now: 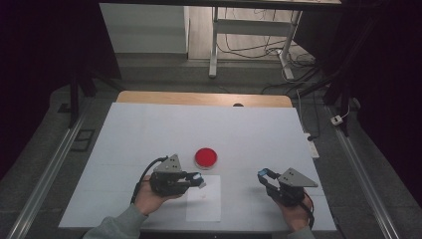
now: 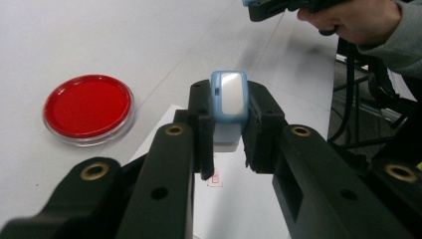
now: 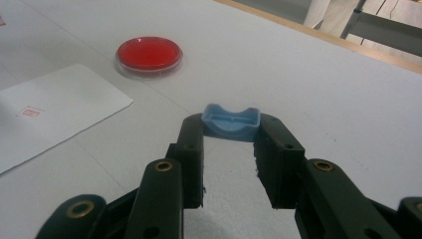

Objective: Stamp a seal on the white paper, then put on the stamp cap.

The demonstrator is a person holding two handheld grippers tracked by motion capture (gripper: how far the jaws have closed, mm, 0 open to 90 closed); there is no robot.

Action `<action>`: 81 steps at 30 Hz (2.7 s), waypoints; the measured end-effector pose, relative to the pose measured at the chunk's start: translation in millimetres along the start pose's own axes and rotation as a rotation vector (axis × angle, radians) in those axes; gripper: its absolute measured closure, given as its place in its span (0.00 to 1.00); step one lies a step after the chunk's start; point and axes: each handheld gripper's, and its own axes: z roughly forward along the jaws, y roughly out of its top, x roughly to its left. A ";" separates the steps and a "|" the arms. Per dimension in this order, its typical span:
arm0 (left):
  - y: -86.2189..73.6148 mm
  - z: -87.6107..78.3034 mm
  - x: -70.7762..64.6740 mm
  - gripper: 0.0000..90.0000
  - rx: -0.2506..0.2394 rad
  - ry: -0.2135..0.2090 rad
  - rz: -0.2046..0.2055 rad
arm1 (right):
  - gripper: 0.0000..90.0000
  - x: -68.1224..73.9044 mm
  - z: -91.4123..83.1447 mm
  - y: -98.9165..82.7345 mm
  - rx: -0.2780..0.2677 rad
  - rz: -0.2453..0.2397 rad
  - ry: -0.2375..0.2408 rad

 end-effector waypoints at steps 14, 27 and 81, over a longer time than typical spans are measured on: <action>1.2 -16.3 10.0 0.85 -0.033 0.022 -0.028 | 0.72 0.1 0.1 0.0 0.006 -0.001 -0.005; 1.0 -23.9 15.8 0.85 -0.053 0.039 -0.049 | 0.72 -0.2 0.7 -0.4 0.004 0.002 0.001; -0.3 -20.7 20.2 0.85 -0.047 0.046 -0.059 | 0.72 39.0 36.5 11.9 0.019 -0.041 0.129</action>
